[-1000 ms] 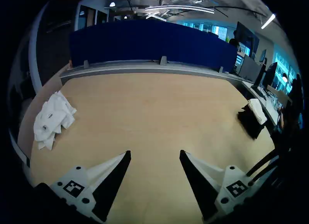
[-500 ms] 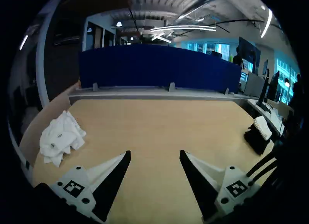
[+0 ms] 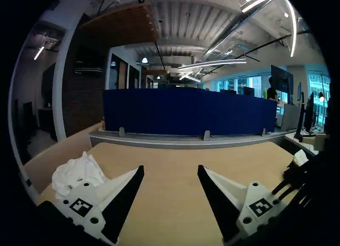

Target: Fold towel

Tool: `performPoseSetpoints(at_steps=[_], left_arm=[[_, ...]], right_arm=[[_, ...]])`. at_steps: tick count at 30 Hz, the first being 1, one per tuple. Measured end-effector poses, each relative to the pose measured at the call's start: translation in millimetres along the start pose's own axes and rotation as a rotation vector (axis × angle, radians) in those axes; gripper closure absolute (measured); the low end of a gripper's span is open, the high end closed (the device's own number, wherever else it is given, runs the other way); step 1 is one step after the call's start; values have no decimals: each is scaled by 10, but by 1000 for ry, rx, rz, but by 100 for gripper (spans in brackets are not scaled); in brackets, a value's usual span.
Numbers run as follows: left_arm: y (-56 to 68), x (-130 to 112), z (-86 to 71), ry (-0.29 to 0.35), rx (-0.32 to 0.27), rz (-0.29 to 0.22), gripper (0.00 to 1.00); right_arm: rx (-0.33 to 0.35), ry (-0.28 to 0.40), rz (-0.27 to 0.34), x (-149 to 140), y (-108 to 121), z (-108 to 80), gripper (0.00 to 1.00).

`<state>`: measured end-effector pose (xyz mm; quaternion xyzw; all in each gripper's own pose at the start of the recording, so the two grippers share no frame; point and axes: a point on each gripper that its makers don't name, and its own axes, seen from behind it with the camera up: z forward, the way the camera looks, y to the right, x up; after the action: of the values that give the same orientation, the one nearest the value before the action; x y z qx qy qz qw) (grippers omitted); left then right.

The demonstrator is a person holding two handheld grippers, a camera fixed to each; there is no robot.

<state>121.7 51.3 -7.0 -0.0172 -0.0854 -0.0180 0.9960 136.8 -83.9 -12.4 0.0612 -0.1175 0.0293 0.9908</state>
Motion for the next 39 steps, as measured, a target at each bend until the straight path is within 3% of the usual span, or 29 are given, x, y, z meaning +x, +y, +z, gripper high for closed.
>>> performPoseSetpoints(at_steps=[9,18,28,39], left_arm=[[-138,-12,40,49,21,45,7],[-243,-114,54,97,42,79,7],[-376,-426,58,127,37,63,7],[-502,-906,158,152,30,41,6]], right_arm=[[34,-22,66,20,-230,30,0],[21,-52,85,26,-264,90,0],[-13,-50,58,-14,-274,158,0],[-12,-71,35,-338,-387,229,0]])
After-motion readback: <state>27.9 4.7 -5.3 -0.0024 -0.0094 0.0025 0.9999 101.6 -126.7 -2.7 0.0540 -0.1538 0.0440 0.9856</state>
